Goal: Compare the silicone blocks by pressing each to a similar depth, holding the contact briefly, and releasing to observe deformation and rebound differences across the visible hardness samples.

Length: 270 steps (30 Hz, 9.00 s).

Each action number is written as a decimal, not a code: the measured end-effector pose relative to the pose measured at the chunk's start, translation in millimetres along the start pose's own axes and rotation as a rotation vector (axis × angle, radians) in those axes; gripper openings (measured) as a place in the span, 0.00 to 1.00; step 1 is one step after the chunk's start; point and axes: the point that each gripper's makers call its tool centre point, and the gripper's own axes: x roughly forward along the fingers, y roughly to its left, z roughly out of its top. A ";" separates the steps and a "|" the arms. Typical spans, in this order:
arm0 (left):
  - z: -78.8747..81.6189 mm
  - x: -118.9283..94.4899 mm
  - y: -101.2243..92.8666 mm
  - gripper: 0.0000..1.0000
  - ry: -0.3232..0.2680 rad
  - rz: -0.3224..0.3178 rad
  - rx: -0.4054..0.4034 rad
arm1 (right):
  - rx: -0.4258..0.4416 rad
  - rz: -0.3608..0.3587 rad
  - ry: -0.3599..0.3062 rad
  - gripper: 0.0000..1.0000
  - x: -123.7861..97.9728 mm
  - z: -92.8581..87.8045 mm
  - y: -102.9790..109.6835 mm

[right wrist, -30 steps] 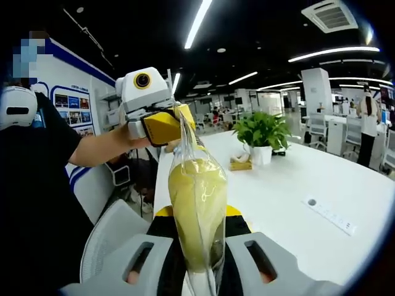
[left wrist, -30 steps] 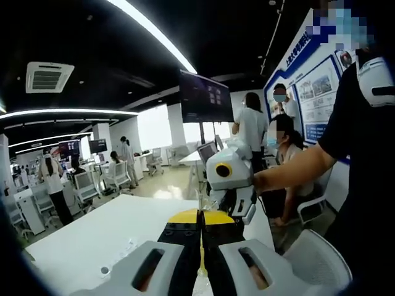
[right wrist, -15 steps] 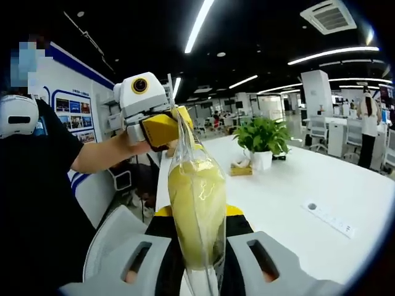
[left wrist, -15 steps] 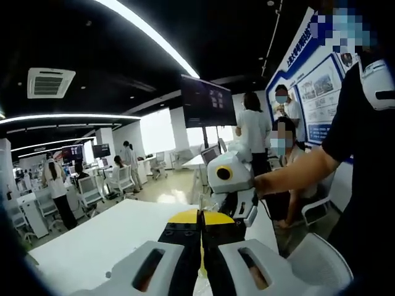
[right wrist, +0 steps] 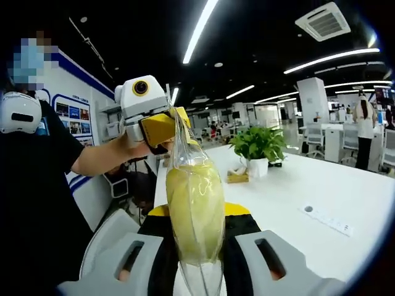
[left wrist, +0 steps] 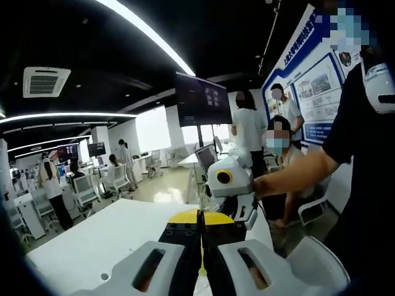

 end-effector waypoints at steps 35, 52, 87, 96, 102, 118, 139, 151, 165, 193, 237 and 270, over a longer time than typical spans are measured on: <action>-24.2 16.0 4.9 0.00 0.047 0.002 -0.082 | -0.091 -0.334 -0.032 0.56 -58.3 -21.0 -36.0; -44.1 31.1 11.2 0.00 0.074 0.000 -0.121 | -0.152 -0.446 0.020 0.46 -101.7 -29.0 -29.9; -86.7 57.8 10.6 0.00 0.069 0.006 -0.251 | -0.131 -0.666 -0.068 0.54 -180.7 -62.2 13.8; -100.1 68.0 9.0 0.00 0.071 0.005 -0.289 | -0.045 -0.716 -0.102 0.58 -203.5 -77.9 28.6; -111.3 80.8 4.4 0.00 0.079 -0.004 -0.325 | -0.019 -0.718 0.022 0.55 -207.1 -107.8 39.5; -175.2 125.5 4.5 0.00 0.060 0.125 -0.561 | -0.017 -0.729 0.088 0.51 -220.2 -121.5 52.6; -249.2 110.1 64.9 0.00 0.078 0.307 -0.763 | 0.020 -0.806 0.118 0.48 -249.7 -133.8 47.1; -304.8 79.1 104.0 0.00 -0.006 0.619 -1.051 | 0.026 -0.809 0.134 0.46 -249.8 -137.1 55.5; -346.2 65.3 116.9 0.00 -0.001 0.849 -1.139 | 0.036 -0.837 0.147 0.45 -256.6 -138.8 54.1; -375.3 75.9 103.7 0.00 0.149 0.819 -1.067 | 0.028 -0.845 0.178 0.42 -262.2 -141.6 56.1; -208.2 -3.9 107.1 0.57 0.100 0.592 -0.290 | 0.030 -0.769 0.092 0.53 -189.0 -146.8 24.5; -170.9 -179.6 -4.1 0.88 0.128 0.522 -0.222 | -0.021 -0.815 0.036 0.69 -173.3 -120.6 10.9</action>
